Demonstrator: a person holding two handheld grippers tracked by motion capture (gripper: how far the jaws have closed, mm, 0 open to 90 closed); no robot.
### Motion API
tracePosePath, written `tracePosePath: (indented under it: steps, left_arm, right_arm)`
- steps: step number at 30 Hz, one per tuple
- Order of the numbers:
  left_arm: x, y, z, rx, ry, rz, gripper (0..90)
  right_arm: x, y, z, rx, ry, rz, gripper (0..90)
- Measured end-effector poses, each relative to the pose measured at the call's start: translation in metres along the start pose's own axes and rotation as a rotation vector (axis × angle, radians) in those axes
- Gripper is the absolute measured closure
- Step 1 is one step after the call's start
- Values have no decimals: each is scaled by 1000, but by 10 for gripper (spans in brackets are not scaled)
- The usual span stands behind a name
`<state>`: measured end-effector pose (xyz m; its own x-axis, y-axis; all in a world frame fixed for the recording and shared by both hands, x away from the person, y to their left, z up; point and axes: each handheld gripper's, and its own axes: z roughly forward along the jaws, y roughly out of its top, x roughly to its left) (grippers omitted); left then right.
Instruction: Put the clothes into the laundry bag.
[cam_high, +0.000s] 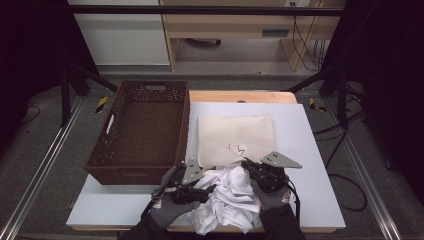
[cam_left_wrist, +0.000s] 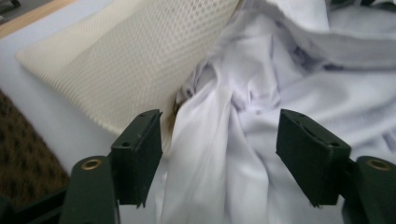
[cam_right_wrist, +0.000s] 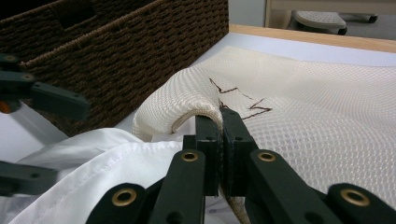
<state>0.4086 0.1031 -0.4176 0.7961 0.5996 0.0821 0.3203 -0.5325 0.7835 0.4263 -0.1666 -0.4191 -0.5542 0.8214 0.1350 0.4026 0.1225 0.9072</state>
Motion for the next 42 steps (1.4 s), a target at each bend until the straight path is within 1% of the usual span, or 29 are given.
tracePosePath:
  steps: [3, 4, 5, 6, 7, 8, 9, 10, 13, 14, 17, 18, 19, 20, 21, 22, 24, 25, 26, 27, 29, 31, 33, 35, 37, 38, 39, 41, 42]
  left_arm:
    - [-2, -16, -1, 20, -20, -1, 308]
    - [-3, -20, 3, 41, -30, -2, 326]
    - [-4, -24, 7, 61, -27, 1, 344]
    - [-4, -27, 11, 71, -20, -3, 383]
    - [-4, -30, 15, 84, -16, -8, 439]
    - [-3, -33, 19, 93, -19, -14, 473]
    - [0, -36, 22, 97, -31, -38, 533]
    - [1, -37, 22, 94, -43, -54, 629]
    - [1, -34, 16, 64, -62, -68, 806]
    - [0, -32, 14, 46, -64, -66, 831]
    - [-8, -18, 5, -31, -95, -48, 844]
    - [-11, -12, 5, -49, -113, -39, 845]
    - [-16, -3, 5, -62, -114, -24, 845]
    - [-19, 1, 7, -75, -117, -16, 845]
    - [-22, 7, 10, -76, -126, -7, 845]
    - [-25, 12, 14, -81, -126, 4, 845]
    - [-30, 22, 26, -76, -132, 16, 845]
    - [-31, 25, 32, -73, -142, 9, 846]
    - [-33, 28, 39, -63, -146, 11, 846]
    - [-34, 31, 46, -51, -139, 20, 846]
    - [-34, 35, 57, -45, -130, 15, 846]
    - [-33, 38, 66, -45, -110, 14, 845]
    - [-30, 40, 76, -23, -97, 17, 842]
    - [-24, 39, 88, 1, -78, 9, 838]
    - [-19, 38, 95, 16, -59, 5, 834]
    - [-17, 37, 99, 12, -52, -7, 832]
    - [-15, 37, 100, 10, -48, -8, 828]
    - [-13, 37, 100, 11, -51, -13, 817]
    - [-14, 36, 98, 7, -50, -6, 803]
  right_arm:
    - [0, -1, 0, 2, 0, -3, 875]
    - [0, -1, 0, 2, 1, -1, 875]
    - [0, -1, 1, 3, 1, -1, 874]
    - [0, -1, 1, 6, 1, -3, 875]
    - [0, -1, 1, 5, 2, -4, 875]
    - [1, -1, 0, 5, 4, -6, 875]
    - [1, -1, 0, 5, 4, -6, 875]
    - [1, -1, 1, 5, 3, -7, 875]
    - [1, -1, 2, 10, 4, -6, 875]
    - [1, -1, 2, 11, 3, -5, 876]
    - [3, -1, 4, 16, 5, -3, 876]
    - [3, -1, 5, 15, 7, -9, 876]
    - [4, -1, 6, 17, 8, -9, 876]
    - [5, -1, 6, 16, 10, -8, 876]
    - [5, -1, 7, 16, 13, -10, 877]
    - [7, 0, 7, 14, 14, -10, 877]
    - [7, 0, 7, 11, 17, -11, 877]
    - [7, 0, 7, 9, 18, -13, 877]
    - [7, 0, 6, 7, 18, -10, 877]
    - [6, 1, 5, 4, 20, -10, 878]
    - [6, 1, 4, -4, 18, -10, 878]
    - [6, 2, 3, -12, 22, -7, 878]
    - [7, 3, 1, -16, 23, -9, 878]
    - [8, 4, 1, -24, 25, -9, 878]
    - [9, 5, -1, -28, 28, -13, 878]
    - [10, 5, -1, -29, 31, -11, 878]
    - [10, 5, -1, -29, 29, -14, 878]
    - [9, 5, -1, -27, 29, -14, 878]
    - [8, 4, -1, -26, 28, -11, 878]
